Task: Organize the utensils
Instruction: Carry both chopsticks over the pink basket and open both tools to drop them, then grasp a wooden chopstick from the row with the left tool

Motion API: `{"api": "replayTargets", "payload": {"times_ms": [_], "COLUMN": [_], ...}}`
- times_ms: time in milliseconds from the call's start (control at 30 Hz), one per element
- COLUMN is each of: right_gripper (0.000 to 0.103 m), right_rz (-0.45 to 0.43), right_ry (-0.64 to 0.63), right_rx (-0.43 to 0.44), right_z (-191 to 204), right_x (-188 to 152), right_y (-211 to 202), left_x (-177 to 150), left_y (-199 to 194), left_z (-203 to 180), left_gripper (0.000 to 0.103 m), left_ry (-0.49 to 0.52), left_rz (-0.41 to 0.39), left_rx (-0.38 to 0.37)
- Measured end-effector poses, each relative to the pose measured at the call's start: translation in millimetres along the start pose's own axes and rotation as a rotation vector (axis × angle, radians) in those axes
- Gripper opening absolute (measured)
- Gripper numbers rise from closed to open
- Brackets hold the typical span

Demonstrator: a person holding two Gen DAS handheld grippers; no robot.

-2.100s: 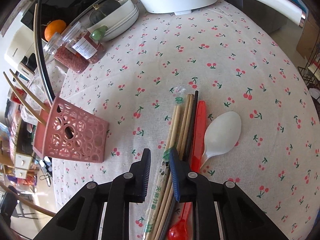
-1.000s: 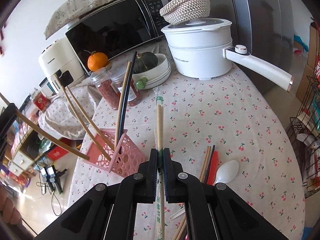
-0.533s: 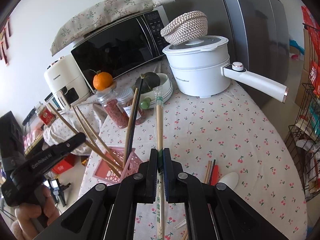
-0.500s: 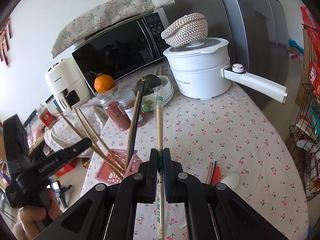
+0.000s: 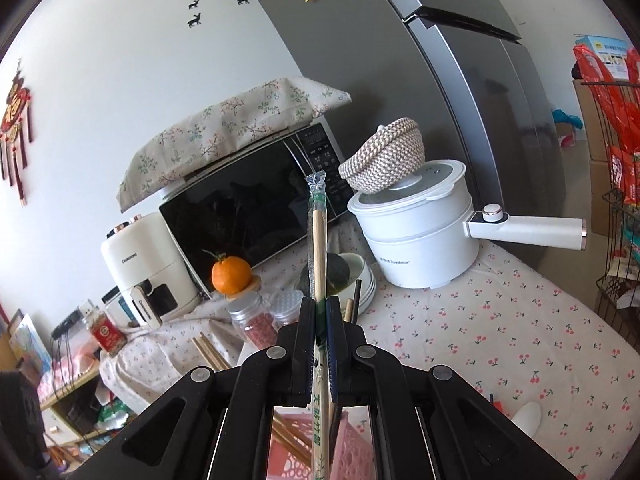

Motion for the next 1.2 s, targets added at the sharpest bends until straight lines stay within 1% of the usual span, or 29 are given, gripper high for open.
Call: {"api": "replayTargets", "payload": {"times_ms": [100,167,267,433,567,700,800,867,900,967,1033,1100,1167,1200], "right_gripper": [0.005,0.005,0.005,0.006,0.006,0.008,0.019,0.033,0.036,0.047,0.052,0.056,0.064,0.066], "right_rz": [-0.051,-0.084,-0.148,-0.235,-0.228,-0.182,-0.147,-0.123,-0.113,-0.096,-0.072,-0.048,-0.005,0.022], "right_ry": [0.034,0.035,0.0,-0.09,-0.085,-0.056,-0.03,-0.016,-0.011,-0.004,-0.019,-0.018,-0.026,-0.035], "right_rx": [-0.026,-0.054,-0.108,-0.184,-0.206,-0.185,-0.163,-0.16,-0.163,-0.179,-0.203,-0.223,-0.237,-0.241], "right_z": [-0.2,-0.2,1.0,3.7,-1.5,-4.9,-7.9,-11.2,-13.4,-19.0,-23.4,-29.0,-35.0,-37.6], "right_x": [-4.7,-8.9,-13.6,-22.2,-36.2,-53.2,-53.9,-48.7,-45.4,-39.1,-34.0,-28.7,-26.8,-26.6], "right_y": [14.5,22.8,28.6,32.8,31.1,20.5,11.3,5.2,1.4,-7.9,-14.3,-19.6,-23.3,-24.8], "left_x": [-3.5,-4.1,-4.6,-5.1,-5.2,-8.2,-13.0,-16.4,-18.3,-21.8,-25.5,-28.8,-31.7,-33.0], "left_y": [-2.8,-4.8,-6.9,-8.7,-7.9,-2.7,0.5,2.7,4.1,7.0,9.8,12.1,13.5,13.4], "left_z": [13.1,18.8,24.3,27.0,27.0,27.5,25.5,22.6,20.8,17.3,13.3,8.4,1.9,-1.7], "left_gripper": [0.05,0.05,0.05,0.05,0.05,0.05,0.05,0.05,0.05,0.051,0.057,0.06,0.064,0.067], "left_ry": [0.002,0.012,0.024,0.013,0.01,-0.002,-0.001,0.003,0.005,0.006,0.005,0.004,0.004,0.005], "left_rz": [0.012,0.011,0.01,0.013,0.014,0.032,0.053,0.068,0.078,0.1,0.12,0.137,0.152,0.158], "left_rx": [0.007,0.013,0.016,-0.007,-0.012,-0.011,-0.013,-0.016,-0.02,-0.029,-0.036,-0.041,-0.05,-0.057]}}
Point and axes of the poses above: each gripper's, at about its wrist camera, not at the fingertips, and y roughly the way its jaws point, z to its left, x to its top, the point moved 9 cm from there along y, roughly the way its jaws point, and after that the axes turned 7 degrees about y, right-handed, at the moved point
